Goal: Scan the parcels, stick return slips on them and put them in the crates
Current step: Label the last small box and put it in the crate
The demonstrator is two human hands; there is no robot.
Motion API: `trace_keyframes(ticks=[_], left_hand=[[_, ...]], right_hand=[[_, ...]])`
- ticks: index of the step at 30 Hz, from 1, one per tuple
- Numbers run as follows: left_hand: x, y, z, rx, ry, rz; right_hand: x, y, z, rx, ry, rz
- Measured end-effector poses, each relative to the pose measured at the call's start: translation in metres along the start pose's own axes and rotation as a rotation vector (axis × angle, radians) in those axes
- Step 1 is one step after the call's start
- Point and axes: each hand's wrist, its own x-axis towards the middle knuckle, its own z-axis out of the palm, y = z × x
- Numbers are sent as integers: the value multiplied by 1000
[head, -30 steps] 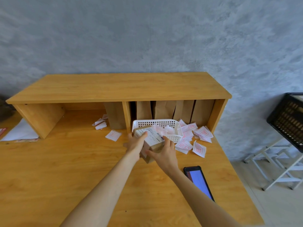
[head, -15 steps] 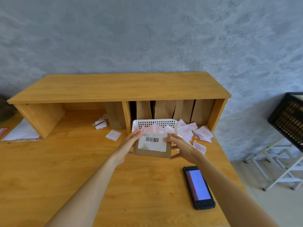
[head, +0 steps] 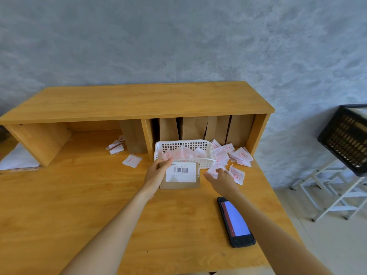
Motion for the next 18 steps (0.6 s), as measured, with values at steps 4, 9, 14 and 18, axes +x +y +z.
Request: trace_keyframes(ticks=[4, 9, 14, 18], left_hand=[[-1, -12, 12, 10, 14, 1], [1, -26, 21, 6, 19, -5], [0, -35, 27, 8, 48, -12], [2, -43, 26, 0, 74, -8]], right_hand=[[-15, 35, 18, -339, 11, 188], [-33, 70, 43, -447, 95, 304], [-42, 82, 58, -410, 130, 359], [-43, 80, 57, -419, 167, 316]])
